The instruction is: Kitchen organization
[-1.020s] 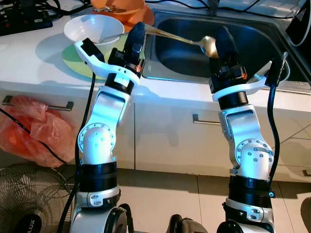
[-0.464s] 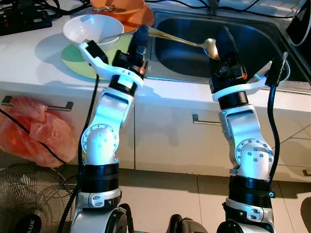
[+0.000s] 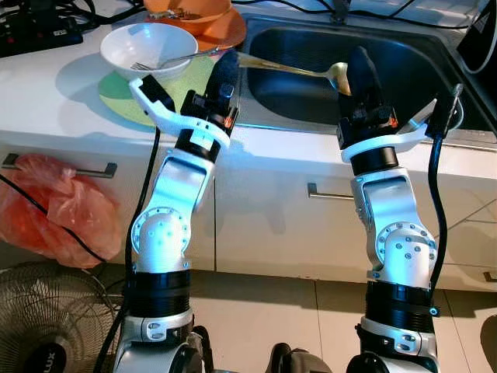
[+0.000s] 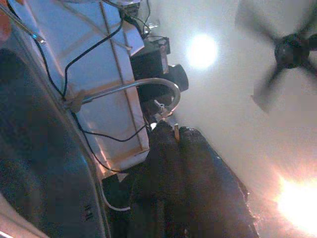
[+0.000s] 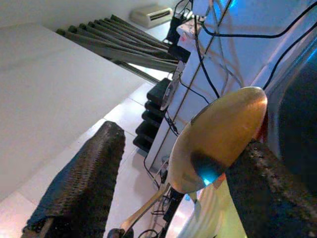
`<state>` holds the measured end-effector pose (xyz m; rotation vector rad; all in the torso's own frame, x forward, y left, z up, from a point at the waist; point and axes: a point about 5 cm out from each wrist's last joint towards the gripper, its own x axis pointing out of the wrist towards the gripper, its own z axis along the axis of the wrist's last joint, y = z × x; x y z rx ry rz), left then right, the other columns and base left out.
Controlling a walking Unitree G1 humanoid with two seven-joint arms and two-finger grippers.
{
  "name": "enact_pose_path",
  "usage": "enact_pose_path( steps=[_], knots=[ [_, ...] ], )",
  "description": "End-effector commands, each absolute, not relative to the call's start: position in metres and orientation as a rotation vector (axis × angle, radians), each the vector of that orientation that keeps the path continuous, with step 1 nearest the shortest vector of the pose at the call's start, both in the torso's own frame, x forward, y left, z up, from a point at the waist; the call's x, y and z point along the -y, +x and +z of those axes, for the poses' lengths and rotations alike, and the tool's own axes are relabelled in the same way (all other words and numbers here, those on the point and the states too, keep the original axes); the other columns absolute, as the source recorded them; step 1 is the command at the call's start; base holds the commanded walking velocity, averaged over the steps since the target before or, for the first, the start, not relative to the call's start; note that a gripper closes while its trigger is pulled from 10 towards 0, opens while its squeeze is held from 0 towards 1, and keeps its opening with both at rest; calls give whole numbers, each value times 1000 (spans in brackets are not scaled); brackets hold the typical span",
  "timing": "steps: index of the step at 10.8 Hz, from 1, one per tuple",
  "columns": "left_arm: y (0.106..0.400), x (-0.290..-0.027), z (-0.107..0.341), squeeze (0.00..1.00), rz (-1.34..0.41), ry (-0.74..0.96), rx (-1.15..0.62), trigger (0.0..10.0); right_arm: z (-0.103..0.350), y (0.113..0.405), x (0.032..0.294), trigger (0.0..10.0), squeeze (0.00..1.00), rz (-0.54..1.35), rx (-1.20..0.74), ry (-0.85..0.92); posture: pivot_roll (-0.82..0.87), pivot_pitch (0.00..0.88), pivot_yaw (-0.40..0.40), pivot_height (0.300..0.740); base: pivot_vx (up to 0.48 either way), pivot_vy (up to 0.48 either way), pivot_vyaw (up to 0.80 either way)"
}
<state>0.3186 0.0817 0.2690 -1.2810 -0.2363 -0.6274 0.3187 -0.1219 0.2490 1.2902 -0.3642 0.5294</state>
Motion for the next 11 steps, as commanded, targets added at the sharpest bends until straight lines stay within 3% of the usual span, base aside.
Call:
enact_pose_path(
  steps=[1,11],
  knots=[
    [308,-53,266,0,-668,-1413,185,10000,257,319,118,0,0,545,396,1332,96,172,-67,740,0,0,0],
    [310,-52,262,0,-660,-1431,176,10000,258,319,117,0,0,554,396,1362,95,168,-64,740,0,0,0]
  ],
)
